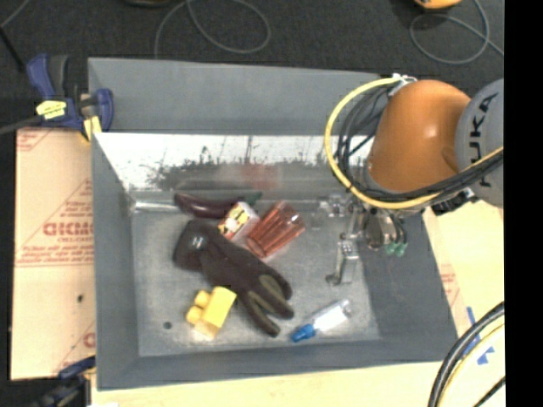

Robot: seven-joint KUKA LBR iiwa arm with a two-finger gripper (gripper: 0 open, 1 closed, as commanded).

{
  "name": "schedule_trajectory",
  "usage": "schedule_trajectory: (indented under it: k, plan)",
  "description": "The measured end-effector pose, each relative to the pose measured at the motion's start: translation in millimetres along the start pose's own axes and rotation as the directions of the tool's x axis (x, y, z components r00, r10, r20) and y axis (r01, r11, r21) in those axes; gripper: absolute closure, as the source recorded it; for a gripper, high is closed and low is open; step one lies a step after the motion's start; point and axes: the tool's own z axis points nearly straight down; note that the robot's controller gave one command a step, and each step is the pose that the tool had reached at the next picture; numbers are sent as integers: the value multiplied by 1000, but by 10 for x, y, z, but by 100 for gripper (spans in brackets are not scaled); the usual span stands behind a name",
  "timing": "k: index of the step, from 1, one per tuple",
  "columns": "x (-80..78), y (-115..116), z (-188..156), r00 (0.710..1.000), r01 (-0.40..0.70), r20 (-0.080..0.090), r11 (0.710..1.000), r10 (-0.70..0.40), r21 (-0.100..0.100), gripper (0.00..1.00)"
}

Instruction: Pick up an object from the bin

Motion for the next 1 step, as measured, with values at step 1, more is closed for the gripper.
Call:
schedule_trajectory:
  k: [1]
  plan:
    - [-14, 0, -47, 1000, 1, 8, 1000, -1, 1, 0]
